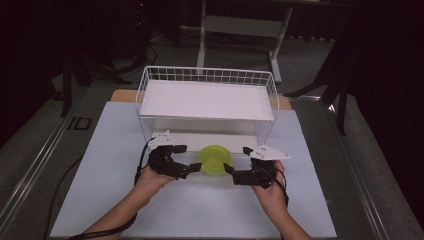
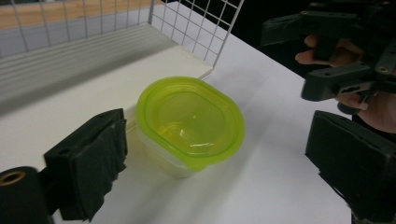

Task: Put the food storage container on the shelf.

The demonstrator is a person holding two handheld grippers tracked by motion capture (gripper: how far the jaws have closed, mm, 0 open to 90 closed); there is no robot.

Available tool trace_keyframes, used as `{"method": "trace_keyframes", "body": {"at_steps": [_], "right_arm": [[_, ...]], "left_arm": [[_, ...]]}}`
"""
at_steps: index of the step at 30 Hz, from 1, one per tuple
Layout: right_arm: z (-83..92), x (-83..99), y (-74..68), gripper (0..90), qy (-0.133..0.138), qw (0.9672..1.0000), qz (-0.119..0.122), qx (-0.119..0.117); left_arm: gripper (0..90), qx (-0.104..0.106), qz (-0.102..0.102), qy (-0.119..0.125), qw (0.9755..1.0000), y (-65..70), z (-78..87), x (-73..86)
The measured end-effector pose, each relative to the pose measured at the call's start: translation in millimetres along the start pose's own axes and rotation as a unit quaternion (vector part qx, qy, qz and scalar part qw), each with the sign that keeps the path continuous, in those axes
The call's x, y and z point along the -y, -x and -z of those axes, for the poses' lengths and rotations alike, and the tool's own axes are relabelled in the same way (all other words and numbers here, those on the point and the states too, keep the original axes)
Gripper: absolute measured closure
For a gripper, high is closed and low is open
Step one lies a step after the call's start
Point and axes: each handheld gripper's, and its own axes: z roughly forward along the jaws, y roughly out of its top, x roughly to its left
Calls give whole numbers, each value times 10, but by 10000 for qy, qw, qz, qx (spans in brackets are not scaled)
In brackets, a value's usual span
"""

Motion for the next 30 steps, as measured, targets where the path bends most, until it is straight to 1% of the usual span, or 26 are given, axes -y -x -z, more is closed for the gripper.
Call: {"method": "trace_keyframes", "body": {"at_steps": [1,2,3,4,5,6,7,8,9,11,13,14,15,16,18,20,21,22,23,24,25,26,27,29,30], "right_arm": [[-59,10,23,106,-58,9998,-182,-86],[-84,17,31,107,-109,9997,-196,-77],[-115,28,39,116,-191,9997,-182,5],[-115,28,39,116,-191,9997,-182,5],[-168,58,87,145,-220,9991,-349,98],[-168,58,87,145,-220,9991,-349,98],[-187,65,108,153,-213,9988,-428,145],[-244,76,168,170,-240,9973,-643,278],[-244,76,168,170,-240,9973,-643,278],[-288,78,194,181,-276,9960,-746,400],[-328,83,208,185,-338,9949,-838,438],[-357,94,226,244,-378,9929,-1039,443],[-357,94,226,244,-378,9929,-1039,443],[-371,99,234,257,-416,9915,-1130,493],[-386,116,237,305,-446,9911,-1148,511],[-403,132,233,344,-525,9903,-1180,502],[-413,140,234,372,-563,9895,-1222,520],[-422,146,240,397,-607,9887,-1264,531],[-432,153,251,398,-624,9884,-1280,523],[-452,160,273,414,-695,9871,-1331,559],[-452,160,273,414,-695,9871,-1331,559],[-466,168,287,425,-779,9845,-1463,567],[-466,168,287,425,-779,9845,-1463,567],[-488,184,298,438,-918,9829,-1512,518],[-508,200,307,463,-1005,9812,-1581,467]], "left_arm": [[67,-14,34,-40,10000,-19,-35,4],[67,-14,34,-40,10000,-19,-35,4],[71,-48,59,-93,9999,-42,-73,9],[77,-48,59,-93,9999,-42,-73,9],[94,-100,85,-112,9999,-58,-97,13],[94,-97,123,-119,9998,-73,-111,13],[115,-128,206,-116,9996,-103,-142,14],[149,-141,271,-118,9995,-120,-163,13],[149,-169,311,-130,9993,-137,-188,12],[153,-252,378,-215,9987,-164,-239,18],[166,-312,444,-289,9981,-194,-281,33],[208,-316,507,-315,9977,-208,-299,39],[208,-387,612,-313,9969,-215,-318,42],[230,-393,689,-346,9962,-224,-336,44],[255,-400,796,-439,9951,-229,-371,54],[333,-458,898,-508,9936,-226,-408,70],[342,-475,938,-581,9928,-231,-424,77],[377,-434,1013,-585,9922,-237,-437,87],[417,-464,1053,-622,9914,-244,-453,93],[441,-471,1091,-623,9910,-247,-464,98],[441,-446,1091,-639,9910,-247,-473,103],[462,-485,1085,-655,9907,-243,-484,108],[462,-444,1101,-665,9907,-242,-489,117],[498,-406,1135,-728,9900,-244,-511,136],[545,-358,1142,-753,9900,-241,-525,145]]}}
